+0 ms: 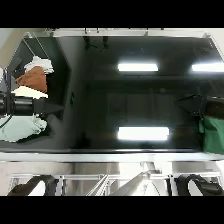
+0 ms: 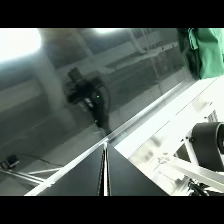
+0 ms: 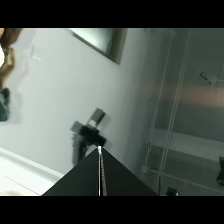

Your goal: Fold the shirts.

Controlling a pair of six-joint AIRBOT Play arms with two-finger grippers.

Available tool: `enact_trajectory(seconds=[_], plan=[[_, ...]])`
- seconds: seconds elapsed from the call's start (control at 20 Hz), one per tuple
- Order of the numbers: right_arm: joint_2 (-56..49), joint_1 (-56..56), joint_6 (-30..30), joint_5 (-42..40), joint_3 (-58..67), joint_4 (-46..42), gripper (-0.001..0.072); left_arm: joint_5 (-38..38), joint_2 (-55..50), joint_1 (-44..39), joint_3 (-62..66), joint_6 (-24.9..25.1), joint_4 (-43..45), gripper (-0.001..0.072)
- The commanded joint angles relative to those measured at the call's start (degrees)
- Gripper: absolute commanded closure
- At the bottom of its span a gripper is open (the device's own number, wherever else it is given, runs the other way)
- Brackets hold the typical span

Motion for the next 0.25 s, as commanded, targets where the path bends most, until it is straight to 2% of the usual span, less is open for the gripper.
enact_trajectory(seconds=[0.0,0.2], plan=[[0.11,0.48,0.46,-0.35,-0.31,-0.20,0.0685,-0.07,2.71,0.07,-0.70,-0.13,0.00,0.0685],[0.11,0.48,0.46,-0.35,-0.31,-0.20,0.0684,0.68,2.99,0.07,-0.70,-0.17,0.00,0.0685]])
